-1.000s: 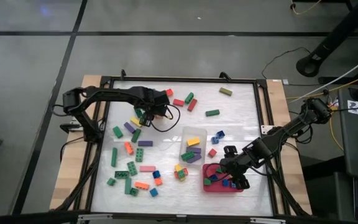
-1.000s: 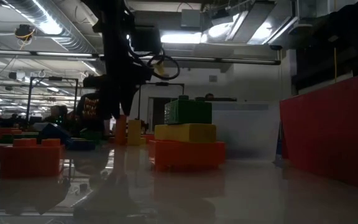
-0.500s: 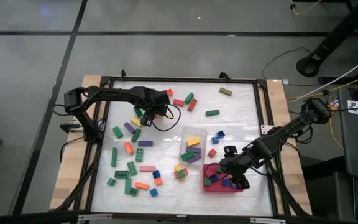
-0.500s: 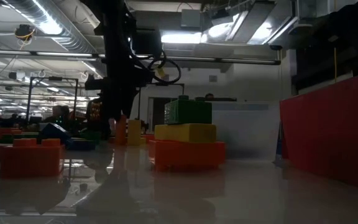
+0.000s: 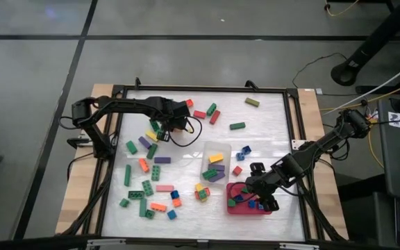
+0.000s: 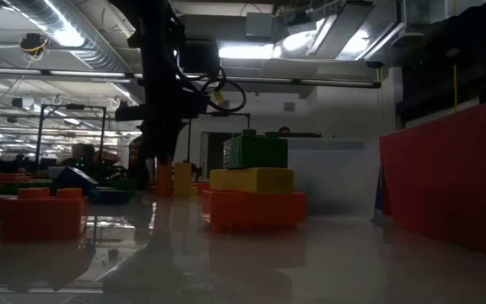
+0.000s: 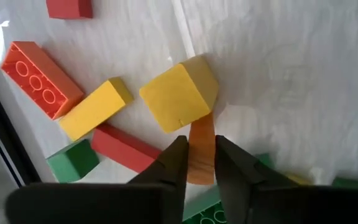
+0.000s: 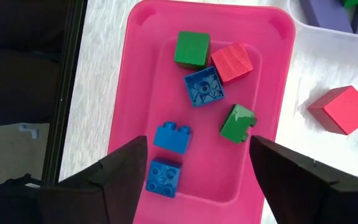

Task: Sort blocks by size
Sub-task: Put the orange rectangular block into the transparent bin

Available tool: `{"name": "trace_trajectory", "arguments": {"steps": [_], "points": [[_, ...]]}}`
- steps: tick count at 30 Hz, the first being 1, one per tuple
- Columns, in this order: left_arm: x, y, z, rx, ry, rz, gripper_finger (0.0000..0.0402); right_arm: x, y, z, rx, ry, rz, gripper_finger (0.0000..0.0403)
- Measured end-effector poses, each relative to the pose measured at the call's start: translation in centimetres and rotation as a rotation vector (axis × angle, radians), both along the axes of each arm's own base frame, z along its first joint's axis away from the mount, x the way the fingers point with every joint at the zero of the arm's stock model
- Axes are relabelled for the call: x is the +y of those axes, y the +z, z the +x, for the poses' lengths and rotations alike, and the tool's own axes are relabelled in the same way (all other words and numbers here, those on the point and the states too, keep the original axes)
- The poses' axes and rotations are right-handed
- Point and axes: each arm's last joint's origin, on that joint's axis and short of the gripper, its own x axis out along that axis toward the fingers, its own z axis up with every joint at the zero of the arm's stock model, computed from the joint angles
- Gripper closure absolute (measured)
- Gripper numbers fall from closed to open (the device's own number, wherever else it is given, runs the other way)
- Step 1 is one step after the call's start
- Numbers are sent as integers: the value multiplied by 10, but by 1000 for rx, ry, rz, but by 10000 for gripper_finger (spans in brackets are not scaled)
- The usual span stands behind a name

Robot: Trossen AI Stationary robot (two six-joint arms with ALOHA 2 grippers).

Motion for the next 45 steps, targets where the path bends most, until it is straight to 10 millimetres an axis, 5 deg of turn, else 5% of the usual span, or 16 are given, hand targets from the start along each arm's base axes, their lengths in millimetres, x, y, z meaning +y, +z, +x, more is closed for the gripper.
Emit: {"name": "trace_trajectory", "arguments": {"steps": [11, 18, 31, 37, 45], "points": [[-13, 3, -9, 76, 31, -35, 371, 0, 0, 0, 0, 0, 0, 123], [-36, 25, -14, 28, 60, -36, 368, 0, 0, 0, 1, 0, 0, 123], [-109, 69, 33, -588, 96, -259, 367, -15, -6, -8, 91, 83, -155, 123], [-137, 58, 61, -730, 15, -307, 355, -44, -8, -10, 170, -30, -355, 123], [-150, 23, 84, -720, 3, -309, 328, -79, -7, 4, 161, -38, -468, 123]]}}
